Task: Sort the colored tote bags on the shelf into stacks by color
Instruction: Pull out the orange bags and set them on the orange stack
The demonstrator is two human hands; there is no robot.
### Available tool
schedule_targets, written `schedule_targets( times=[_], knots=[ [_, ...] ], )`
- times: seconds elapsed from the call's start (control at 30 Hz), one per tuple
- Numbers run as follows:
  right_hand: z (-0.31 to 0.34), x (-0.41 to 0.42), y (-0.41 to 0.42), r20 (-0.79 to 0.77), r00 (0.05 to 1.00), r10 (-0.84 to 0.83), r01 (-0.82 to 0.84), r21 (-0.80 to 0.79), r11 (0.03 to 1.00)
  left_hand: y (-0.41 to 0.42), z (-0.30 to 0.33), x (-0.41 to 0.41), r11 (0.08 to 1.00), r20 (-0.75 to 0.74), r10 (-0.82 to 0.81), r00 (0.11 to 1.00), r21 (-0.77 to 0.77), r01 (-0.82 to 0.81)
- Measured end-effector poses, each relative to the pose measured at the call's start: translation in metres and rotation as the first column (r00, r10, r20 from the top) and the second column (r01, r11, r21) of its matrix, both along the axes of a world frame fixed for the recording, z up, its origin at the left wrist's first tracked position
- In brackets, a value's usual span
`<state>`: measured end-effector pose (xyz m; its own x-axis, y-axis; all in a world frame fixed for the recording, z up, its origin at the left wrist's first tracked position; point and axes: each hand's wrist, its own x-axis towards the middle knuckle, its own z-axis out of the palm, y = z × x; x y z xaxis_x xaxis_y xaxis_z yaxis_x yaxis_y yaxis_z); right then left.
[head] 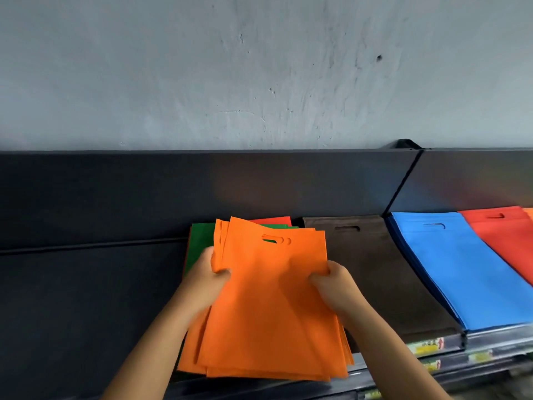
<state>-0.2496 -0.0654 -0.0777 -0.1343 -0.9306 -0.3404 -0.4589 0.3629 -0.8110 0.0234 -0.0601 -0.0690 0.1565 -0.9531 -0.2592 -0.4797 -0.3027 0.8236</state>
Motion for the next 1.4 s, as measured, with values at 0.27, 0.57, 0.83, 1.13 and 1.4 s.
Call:
schedule_targets(
  times=[0.27, 0.57, 0.83, 1.13, 1.4],
  knots=[
    [0.002, -0.010, 0.017, 0.082, 0.995, -0.049, 0.045, 0.055, 0.997, 0.001, -0.004, -0.009, 0.996, -0.292, -0.047, 0.955, 0.060, 0.068],
    [0.027, -0.055, 0.037, 0.425, 0.896, -0.130, 0.073, 0.148, 0.986, 0.003, 0.024, -0.038, 0.999, -0.471, -0.016, 0.882, 0.021, 0.030],
    [0.043, -0.155, 0.069, 0.383, 0.895, -0.230, 0.233, 0.039, 0.972, 0.005, 0.039, -0.158, 0.988, -0.401, -0.153, 0.903, -0.047, 0.146],
    [0.037, -0.340, 0.138, 0.263, 0.849, -0.458, 0.476, -0.004, 0.880, 0.021, 0.039, -0.361, 0.965, -0.410, -0.262, 0.874, -0.086, 0.249],
    [0.043, -0.493, 0.204, 0.256, 0.751, -0.609, 0.636, -0.033, 0.771, 0.040, 0.044, -0.547, 0.887, -0.379, -0.460, 0.803, -0.148, 0.438]
  ],
)
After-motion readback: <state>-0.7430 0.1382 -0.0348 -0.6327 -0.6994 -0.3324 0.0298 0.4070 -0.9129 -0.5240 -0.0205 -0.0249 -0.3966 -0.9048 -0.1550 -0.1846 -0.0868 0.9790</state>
